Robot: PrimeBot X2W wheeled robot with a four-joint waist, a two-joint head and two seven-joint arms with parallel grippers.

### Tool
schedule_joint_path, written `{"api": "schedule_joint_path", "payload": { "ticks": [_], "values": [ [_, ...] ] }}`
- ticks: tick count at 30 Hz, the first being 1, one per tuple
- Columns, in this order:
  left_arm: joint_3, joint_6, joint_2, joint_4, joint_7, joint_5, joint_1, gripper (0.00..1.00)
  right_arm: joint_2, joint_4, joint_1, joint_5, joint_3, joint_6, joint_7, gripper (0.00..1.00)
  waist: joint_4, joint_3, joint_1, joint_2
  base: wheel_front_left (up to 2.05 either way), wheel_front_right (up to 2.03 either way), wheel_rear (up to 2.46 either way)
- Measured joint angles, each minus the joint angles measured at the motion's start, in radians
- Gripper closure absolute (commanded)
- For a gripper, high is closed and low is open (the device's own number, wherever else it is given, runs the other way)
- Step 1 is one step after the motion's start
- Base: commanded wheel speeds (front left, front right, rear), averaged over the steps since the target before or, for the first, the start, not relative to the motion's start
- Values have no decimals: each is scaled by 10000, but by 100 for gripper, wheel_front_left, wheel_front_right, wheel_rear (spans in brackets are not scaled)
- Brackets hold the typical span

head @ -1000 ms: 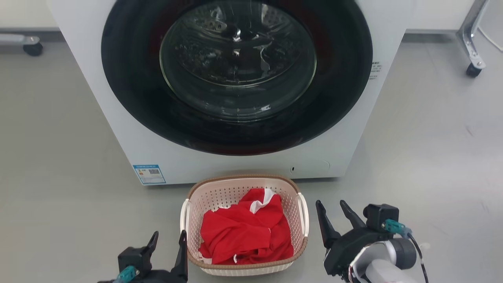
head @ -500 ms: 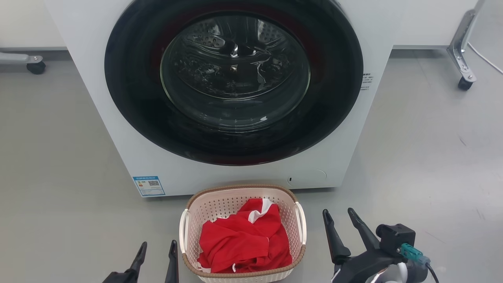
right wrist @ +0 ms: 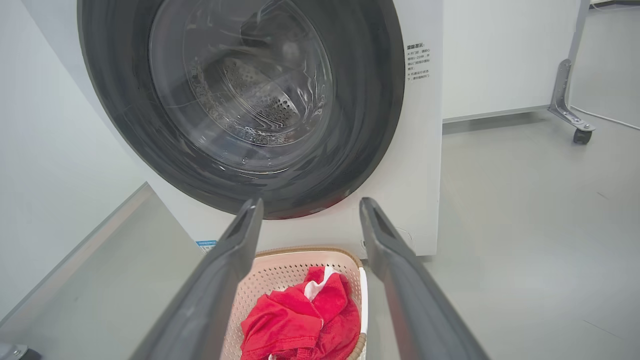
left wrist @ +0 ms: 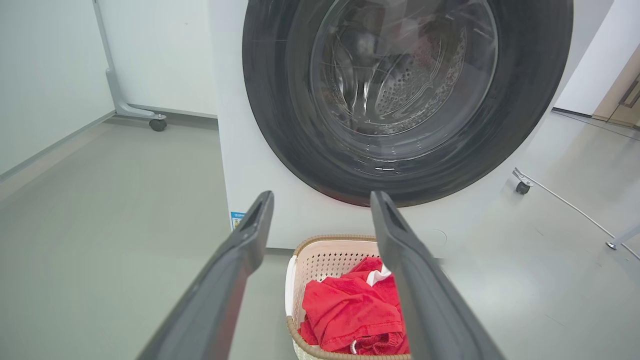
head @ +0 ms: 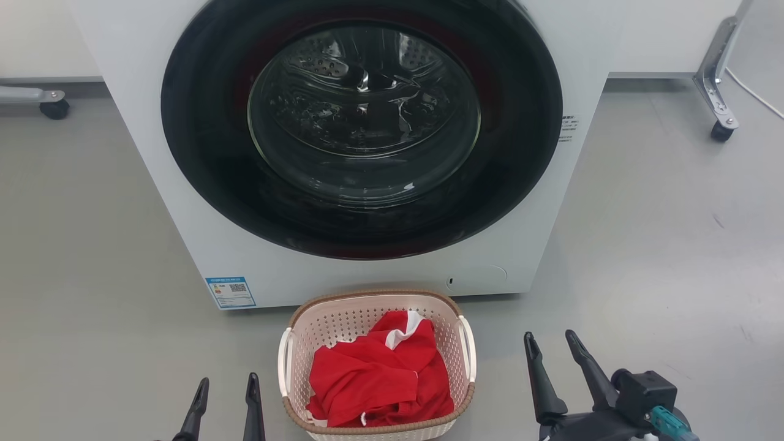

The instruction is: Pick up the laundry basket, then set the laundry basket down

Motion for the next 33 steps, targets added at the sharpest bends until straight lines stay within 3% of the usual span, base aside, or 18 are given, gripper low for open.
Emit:
{"api": "schedule_joint_path", "payload": {
  "ticks": [11,33],
  "values": [
    [272,0,-148,-366,0,314,58,0,280,-474,469,-694,-715,0,0,0,-129,14,0,0,0,0,0],
    [408,0,-274,-568,0,907,204,0,596,-1045,768,-1402,-1193,0,-40,0,-197,55,0,0,0,0,0]
  ]
}}
